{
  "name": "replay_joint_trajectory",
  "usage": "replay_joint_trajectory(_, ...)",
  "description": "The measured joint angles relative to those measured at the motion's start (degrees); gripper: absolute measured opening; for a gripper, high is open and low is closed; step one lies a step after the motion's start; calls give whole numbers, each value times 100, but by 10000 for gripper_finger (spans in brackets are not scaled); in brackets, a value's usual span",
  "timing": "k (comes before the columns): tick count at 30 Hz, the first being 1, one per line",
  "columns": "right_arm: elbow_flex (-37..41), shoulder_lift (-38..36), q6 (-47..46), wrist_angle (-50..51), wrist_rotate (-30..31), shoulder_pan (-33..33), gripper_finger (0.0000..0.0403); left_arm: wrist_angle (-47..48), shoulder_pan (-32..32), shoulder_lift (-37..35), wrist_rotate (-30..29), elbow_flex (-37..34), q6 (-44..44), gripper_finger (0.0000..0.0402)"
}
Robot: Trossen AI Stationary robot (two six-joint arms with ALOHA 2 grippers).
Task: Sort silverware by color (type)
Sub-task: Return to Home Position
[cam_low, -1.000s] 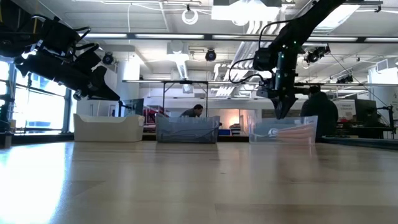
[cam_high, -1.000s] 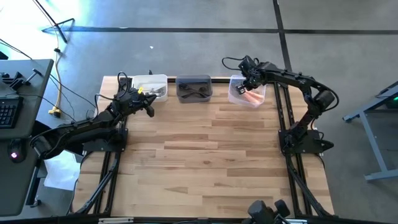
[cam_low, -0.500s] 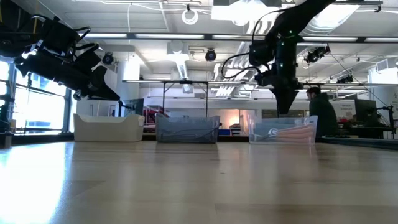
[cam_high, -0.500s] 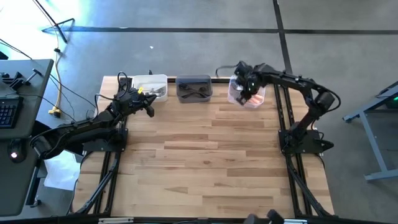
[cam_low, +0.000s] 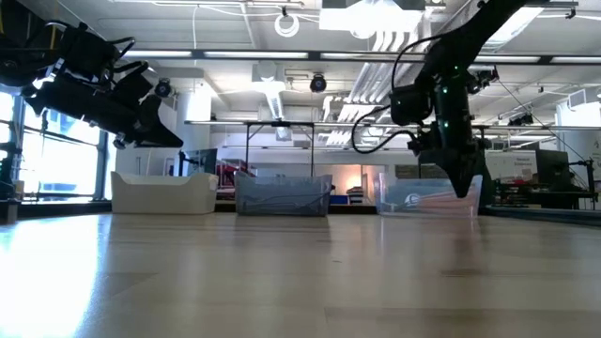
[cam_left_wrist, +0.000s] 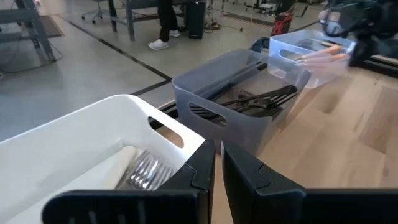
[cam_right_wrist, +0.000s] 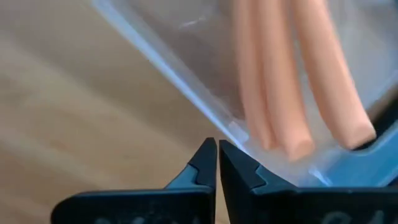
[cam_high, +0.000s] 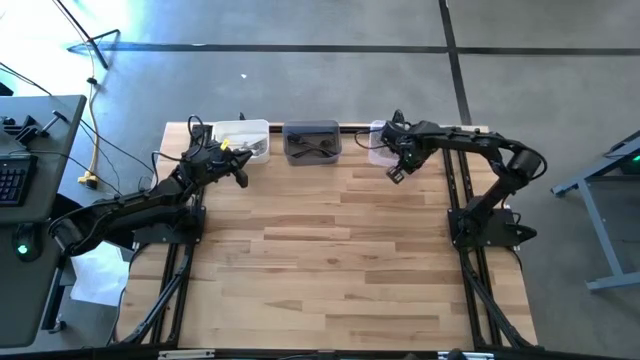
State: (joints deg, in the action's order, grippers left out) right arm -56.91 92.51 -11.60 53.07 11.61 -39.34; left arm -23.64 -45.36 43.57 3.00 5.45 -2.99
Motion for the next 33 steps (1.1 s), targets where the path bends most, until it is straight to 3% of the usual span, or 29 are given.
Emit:
replay_joint_trajectory(10,-181,-260,140,7,305,-422,0,0,1,2,156,0,-163,19)
replay_joint_trajectory(14,-395,-737,439,-594,-37,-265,0,48,7,91,247,78,-276,9)
replay_joint_trajectory(18,-436,-873,760,-1550,-623,5,0,41,150,567,434,493,-267,2)
replay_joint_trajectory(26,-416,-540,887,-1689,-441,187,0,240,387,2032,396,1290,10,0)
replay_joint_trajectory(33,-414,-159,754,-1864,-181,-231,0,-96,387,2371,394,1325,6,0)
